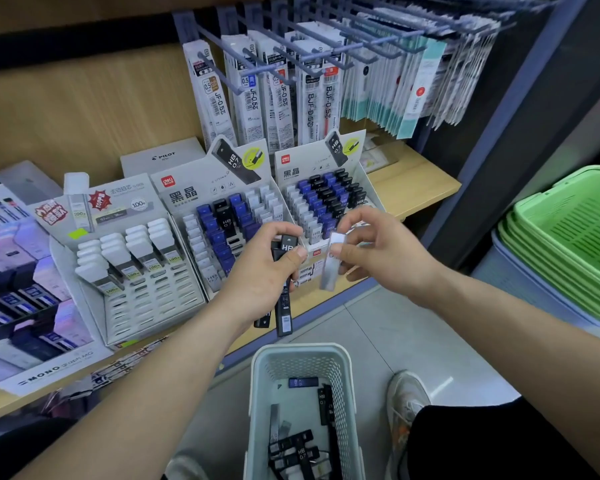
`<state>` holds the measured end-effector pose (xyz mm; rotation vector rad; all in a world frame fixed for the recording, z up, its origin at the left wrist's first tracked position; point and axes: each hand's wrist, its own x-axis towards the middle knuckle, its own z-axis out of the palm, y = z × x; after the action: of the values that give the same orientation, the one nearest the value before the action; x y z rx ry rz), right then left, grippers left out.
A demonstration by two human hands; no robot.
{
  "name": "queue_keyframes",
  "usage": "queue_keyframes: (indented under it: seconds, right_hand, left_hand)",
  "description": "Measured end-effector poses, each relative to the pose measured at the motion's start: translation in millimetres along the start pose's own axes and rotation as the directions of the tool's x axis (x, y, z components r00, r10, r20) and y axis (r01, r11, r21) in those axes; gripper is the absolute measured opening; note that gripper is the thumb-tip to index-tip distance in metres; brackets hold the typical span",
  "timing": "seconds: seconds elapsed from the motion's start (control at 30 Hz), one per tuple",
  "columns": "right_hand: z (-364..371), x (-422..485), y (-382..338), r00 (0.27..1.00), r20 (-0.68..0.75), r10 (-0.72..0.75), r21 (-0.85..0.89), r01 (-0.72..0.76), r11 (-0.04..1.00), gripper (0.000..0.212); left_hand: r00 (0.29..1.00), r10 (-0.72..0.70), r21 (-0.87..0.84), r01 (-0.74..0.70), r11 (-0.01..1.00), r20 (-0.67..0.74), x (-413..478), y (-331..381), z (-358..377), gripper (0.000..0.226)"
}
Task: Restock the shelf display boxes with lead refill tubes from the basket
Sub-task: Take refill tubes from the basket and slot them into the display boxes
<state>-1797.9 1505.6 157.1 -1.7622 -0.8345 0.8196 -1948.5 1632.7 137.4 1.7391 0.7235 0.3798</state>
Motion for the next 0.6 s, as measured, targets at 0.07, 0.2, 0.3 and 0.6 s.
queue_keyframes:
  seconds: [0.07, 0.2, 0.3, 0.6]
  right_hand:
    - [-15.5, 7.0, 4.6, 0.998, -0.060, -0.010, -0.063, 0.006, 0.998, 0.018]
    - [-53.3, 36.3, 17.9, 0.976, -0.212, -0.042, -0.248, -0.012, 0.969, 0.015]
    - [-79.1, 66.6, 22.4, 0.937, -0.326, -0.126, -0.355, 0.003, 0.935, 0.014]
    - [-95.6, 162.3, 27.2, 0.899, -0.299, -0.320, -0.622, 0.070, 0.780, 0.010]
  left_hand:
    - [1.000, -0.005, 0.005, 0.005, 1.000, 0.007, 3.5, 1.0, 3.2, 0.018]
    - [0.999, 0.003, 0.043, -0.005, 0.999, 0.035, 11.7, 3.3, 6.5, 0.015]
    - [0.999, 0.005, 0.077, -0.009, 0.997, 0.048, 19.9, 6.0, 5.9, 0.014]
    - [1.000, -0.015, 0.095, 0.012, 0.995, 0.026, 37.0, 6.7, 2.8, 0.015]
